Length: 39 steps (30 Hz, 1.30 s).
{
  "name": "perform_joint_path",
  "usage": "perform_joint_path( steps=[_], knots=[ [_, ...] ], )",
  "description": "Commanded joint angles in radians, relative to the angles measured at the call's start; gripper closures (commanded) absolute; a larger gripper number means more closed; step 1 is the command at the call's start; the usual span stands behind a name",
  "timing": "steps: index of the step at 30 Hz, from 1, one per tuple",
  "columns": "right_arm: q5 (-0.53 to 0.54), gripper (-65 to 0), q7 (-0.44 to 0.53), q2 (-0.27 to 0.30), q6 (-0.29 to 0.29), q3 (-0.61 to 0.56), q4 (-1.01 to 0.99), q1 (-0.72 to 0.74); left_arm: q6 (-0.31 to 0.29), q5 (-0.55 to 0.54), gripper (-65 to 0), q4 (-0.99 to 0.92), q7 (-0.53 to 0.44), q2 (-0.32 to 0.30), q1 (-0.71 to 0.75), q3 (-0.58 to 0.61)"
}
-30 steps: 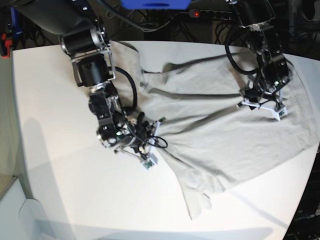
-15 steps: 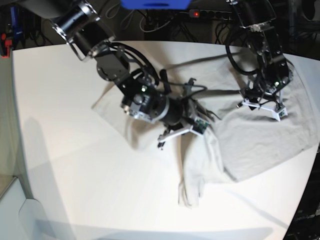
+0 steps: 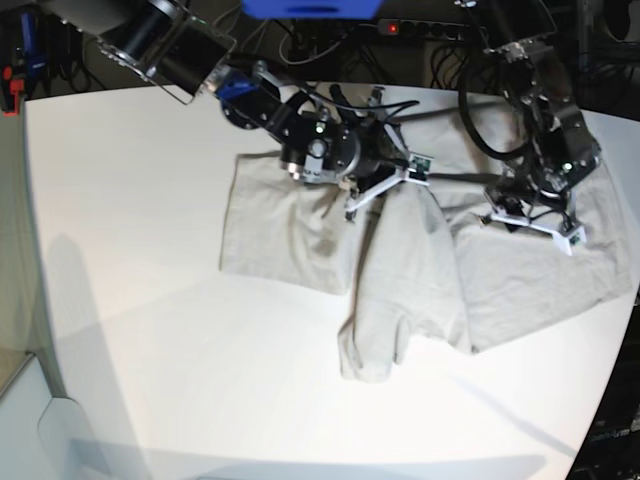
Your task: Layout the t-shirt on the table in an organized manner, then fold the t-shirt properly
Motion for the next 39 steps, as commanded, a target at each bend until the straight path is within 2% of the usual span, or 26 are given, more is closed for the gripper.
perform_joint_path(
  steps=[1,3,6,8,12,16,20,24,32,36,39],
  knots=[
    [0.007,-28.5,0.017,-0.005,-0.001,0.004,0.03,0.019,0.001,-0.003,-28.3,0.045,0.012,-0.007,-0.017,-0.001],
    [0.008,-32.1,0.02,0.024,-0.001,0.009,0.072,0.016,0.0,-0.003,-28.3,0.092,0.038,0.002,-0.02,-0.001],
    [0.008,-33.4,0.024,0.058,-0.001,0.03,0.159,-0.005,-0.002,-0.006,-28.7,0.112,0.035,0.01,-0.04,0.007],
    [0.008,-33.5,0.023,0.076,-0.001,0.076,0.205,-0.025,-0.002,-0.017,-28.8,0.1,0.035,0.033,-0.06,0.007],
    [0.008,-33.6,0.024,0.092,-0.001,0.207,0.243,-0.058,-0.002,-0.104,-28.9,0.057,0.033,0.051,-0.104,0.007],
    [0.008,-33.6,0.026,0.134,-0.001,0.322,0.245,-0.071,-0.002,-0.143,-28.9,-0.029,0.032,0.109,-0.172,0.012],
    [0.008,-33.6,0.018,0.184,-0.001,0.388,0.245,-0.073,0.006,-0.138,-28.9,-0.116,-0.045,0.142,-0.207,0.11],
    [0.008,-33.6,0.017,0.21,-0.001,0.434,0.268,-0.114,0.007,-0.144,-28.9,-0.162,-0.131,0.172,-0.202,0.196],
    [0.008,-33.6,0.017,0.216,-0.001,0.448,0.359,-0.225,0.007,-0.146,-28.9,-0.201,-0.217,0.187,-0.221,0.205],
    [0.008,-33.5,0.017,0.219,-0.001,0.449,0.362,-0.232,0.007,-0.146,-28.9,-0.259,-0.231,0.187,-0.279,0.205],
    [0.008,-33.4,0.015,0.257,-0.001,0.449,0.362,-0.245,0.009,-0.138,-28.9,-0.305,-0.232,0.187,-0.324,0.231]
  ],
)
